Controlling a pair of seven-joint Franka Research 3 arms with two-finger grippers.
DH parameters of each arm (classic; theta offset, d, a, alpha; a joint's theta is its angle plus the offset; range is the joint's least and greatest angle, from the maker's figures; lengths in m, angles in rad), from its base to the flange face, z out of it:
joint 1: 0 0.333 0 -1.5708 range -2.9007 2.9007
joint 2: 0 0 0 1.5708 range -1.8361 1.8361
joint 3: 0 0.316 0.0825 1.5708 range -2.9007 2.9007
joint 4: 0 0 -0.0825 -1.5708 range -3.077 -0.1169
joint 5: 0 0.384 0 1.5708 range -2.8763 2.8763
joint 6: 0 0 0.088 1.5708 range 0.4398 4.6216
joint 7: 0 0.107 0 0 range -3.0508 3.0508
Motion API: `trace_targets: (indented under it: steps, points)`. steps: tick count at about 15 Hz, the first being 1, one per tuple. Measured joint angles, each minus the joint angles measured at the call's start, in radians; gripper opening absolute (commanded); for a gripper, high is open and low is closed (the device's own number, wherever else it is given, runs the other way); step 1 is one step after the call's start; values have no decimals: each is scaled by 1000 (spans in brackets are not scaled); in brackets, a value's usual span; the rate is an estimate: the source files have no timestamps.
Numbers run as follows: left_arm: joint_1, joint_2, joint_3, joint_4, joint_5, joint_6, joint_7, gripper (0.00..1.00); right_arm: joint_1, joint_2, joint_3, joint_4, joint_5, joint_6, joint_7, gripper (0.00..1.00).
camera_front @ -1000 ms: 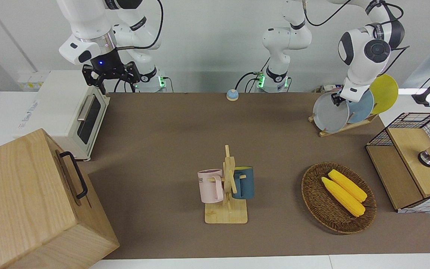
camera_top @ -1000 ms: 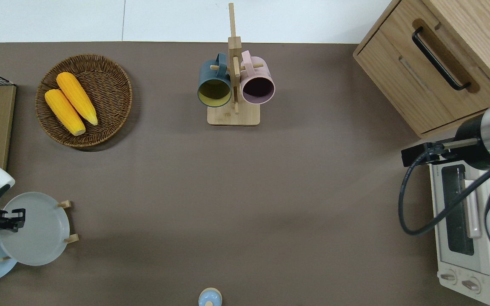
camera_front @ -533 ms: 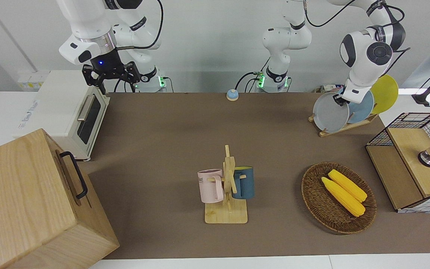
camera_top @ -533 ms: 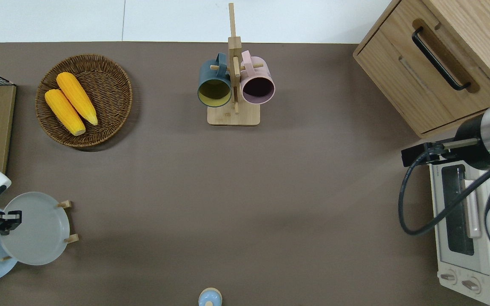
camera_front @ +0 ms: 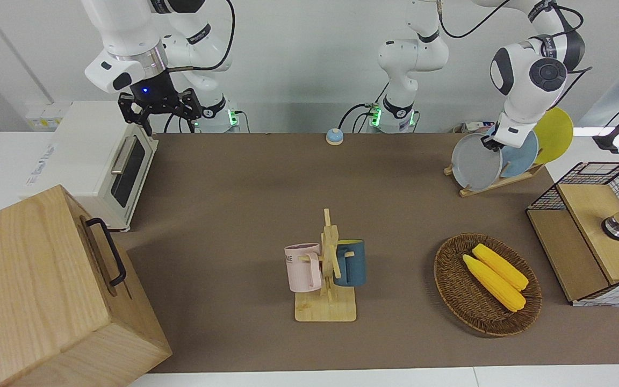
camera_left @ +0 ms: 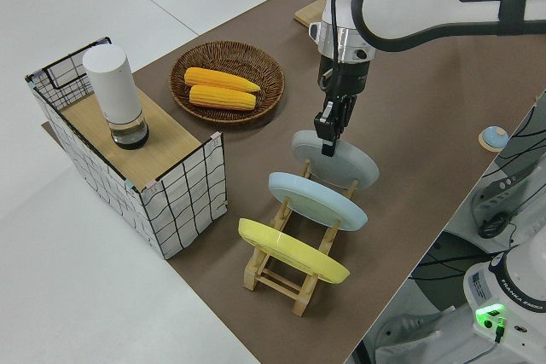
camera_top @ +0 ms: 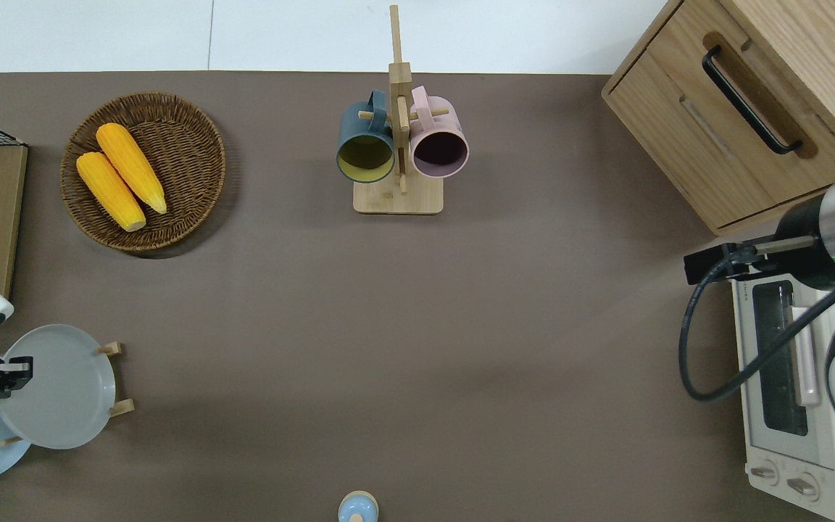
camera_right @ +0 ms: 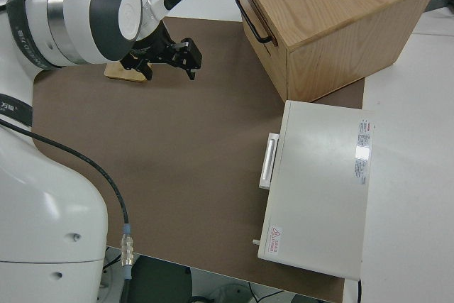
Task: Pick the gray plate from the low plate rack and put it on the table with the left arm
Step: 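Grasp the rim of the upper gray plate with the left gripper, then lift the gray plate out of the rack with the left gripper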
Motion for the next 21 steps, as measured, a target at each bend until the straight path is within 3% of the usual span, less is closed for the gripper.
trace_targets:
  steps: [14,21]
  points:
    - [-3,-23,-46,115,-9,-125,-34,0,0,0,0,0,0,0,0,983]
    - [-3,-24,-63,135,-328,-124,-34,0,0,0,0,0,0,0,0,983]
